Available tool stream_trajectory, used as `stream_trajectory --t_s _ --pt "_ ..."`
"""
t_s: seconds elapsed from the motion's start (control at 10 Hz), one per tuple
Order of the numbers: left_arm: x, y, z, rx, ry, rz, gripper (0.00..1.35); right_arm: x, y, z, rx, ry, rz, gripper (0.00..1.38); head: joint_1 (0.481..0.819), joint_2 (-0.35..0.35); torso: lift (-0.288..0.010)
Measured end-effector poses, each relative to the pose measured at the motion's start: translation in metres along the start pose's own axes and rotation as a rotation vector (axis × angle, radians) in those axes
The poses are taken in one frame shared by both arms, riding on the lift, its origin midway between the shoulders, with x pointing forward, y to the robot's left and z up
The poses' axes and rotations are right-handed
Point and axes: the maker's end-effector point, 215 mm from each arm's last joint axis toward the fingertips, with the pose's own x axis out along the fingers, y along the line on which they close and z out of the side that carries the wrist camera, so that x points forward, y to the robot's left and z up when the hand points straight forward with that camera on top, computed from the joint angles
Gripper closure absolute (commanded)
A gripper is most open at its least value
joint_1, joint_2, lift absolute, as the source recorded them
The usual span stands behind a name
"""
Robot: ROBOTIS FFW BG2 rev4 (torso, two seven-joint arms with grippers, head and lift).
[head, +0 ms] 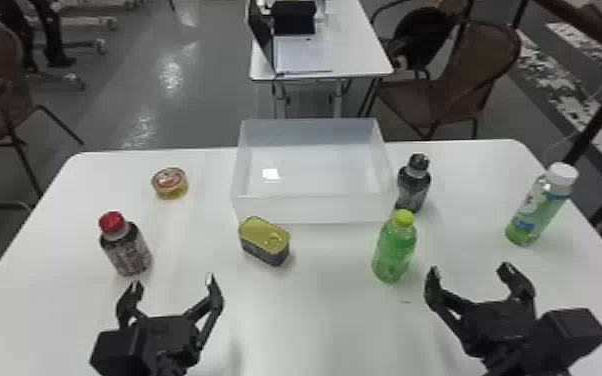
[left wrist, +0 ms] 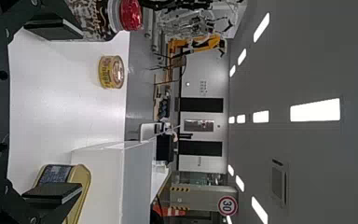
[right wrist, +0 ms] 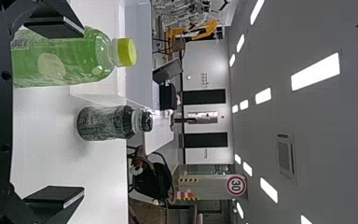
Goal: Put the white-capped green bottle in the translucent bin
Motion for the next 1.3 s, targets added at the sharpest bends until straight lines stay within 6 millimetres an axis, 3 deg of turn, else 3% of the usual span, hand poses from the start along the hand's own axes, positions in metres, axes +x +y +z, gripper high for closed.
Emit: stream_trajectory --t_s 0.9,1.1,1.3 --pt "0.002 -0.001 0.001 0.003 -0.001 -0.007 0.15 0.003 -0.002 -0.003 0.007 0.003 -0.002 0.11 0.695 0.024 -0.114" --pt "0.001 0.000 0.000 0.000 0.000 -0.004 0.15 -0.002 -0.029 -0.014 0.045 0.015 -0.113 0.10 0.695 -0.008 -0.114" --pt "0.001 0.001 0.000 -0.004 0.001 -0.002 0.15 0.000 -0.070 -0.023 0.066 0.010 -0.237 0.11 0.695 -0.052 -0.114"
